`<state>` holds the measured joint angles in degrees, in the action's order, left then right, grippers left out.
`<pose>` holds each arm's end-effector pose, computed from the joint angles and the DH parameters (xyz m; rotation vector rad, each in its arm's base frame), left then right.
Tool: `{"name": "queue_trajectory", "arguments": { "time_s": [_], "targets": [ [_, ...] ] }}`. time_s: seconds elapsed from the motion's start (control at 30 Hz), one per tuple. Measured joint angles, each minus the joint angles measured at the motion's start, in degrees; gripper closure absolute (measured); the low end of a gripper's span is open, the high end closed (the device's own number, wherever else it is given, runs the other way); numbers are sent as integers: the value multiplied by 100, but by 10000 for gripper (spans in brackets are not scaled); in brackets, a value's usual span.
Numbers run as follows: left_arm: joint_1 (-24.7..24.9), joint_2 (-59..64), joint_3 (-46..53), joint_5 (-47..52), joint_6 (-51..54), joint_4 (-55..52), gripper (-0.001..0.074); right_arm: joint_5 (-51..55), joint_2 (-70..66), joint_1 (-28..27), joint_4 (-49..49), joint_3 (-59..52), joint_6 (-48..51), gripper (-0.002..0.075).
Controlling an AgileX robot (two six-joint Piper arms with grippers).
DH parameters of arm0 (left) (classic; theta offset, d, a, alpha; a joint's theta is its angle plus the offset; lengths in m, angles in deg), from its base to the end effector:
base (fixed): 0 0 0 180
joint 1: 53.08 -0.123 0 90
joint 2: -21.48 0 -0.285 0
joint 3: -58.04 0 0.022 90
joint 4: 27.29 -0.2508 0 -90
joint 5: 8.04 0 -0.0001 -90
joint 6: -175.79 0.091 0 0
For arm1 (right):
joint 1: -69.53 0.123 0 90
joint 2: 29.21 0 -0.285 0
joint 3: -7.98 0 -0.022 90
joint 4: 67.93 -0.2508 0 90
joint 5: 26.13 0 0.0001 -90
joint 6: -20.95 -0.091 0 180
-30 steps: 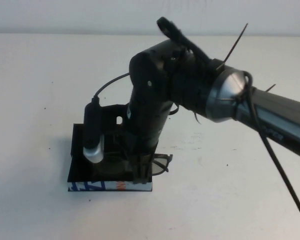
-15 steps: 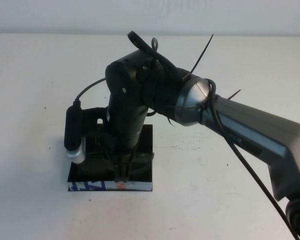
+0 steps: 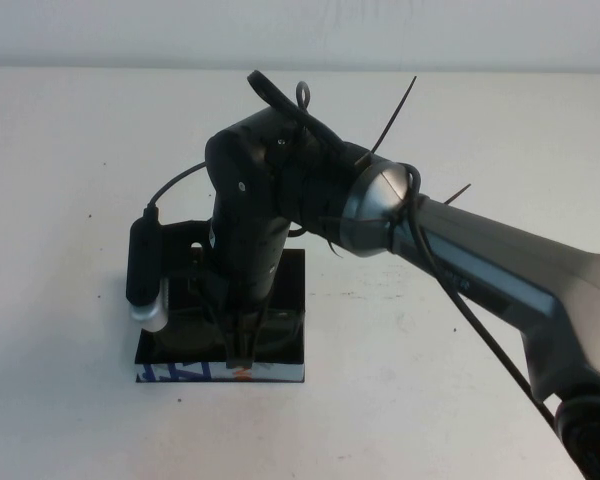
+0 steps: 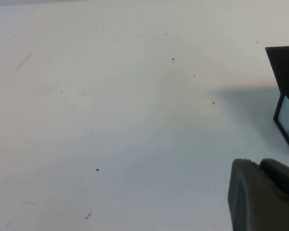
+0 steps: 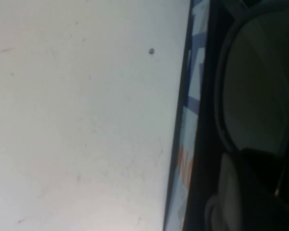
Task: Return glasses to glasses case
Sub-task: Place the glasses in the glasses case
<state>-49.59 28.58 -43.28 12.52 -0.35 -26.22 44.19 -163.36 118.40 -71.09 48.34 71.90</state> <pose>0.0528 -0.0038 0.1729 0.1073 1.8528 -0.0138 0.3089 0.3609 0.2454 -2.1795 1.8558 0.0708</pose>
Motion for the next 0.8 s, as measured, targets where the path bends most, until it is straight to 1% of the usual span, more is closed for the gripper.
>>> {"name": "queue_trajectory", "arguments": {
  "time_s": [0.8],
  "targets": [
    [0,0,0,0,0,0,736,0,-232,0,10,30,-55,676]
  ]
}}
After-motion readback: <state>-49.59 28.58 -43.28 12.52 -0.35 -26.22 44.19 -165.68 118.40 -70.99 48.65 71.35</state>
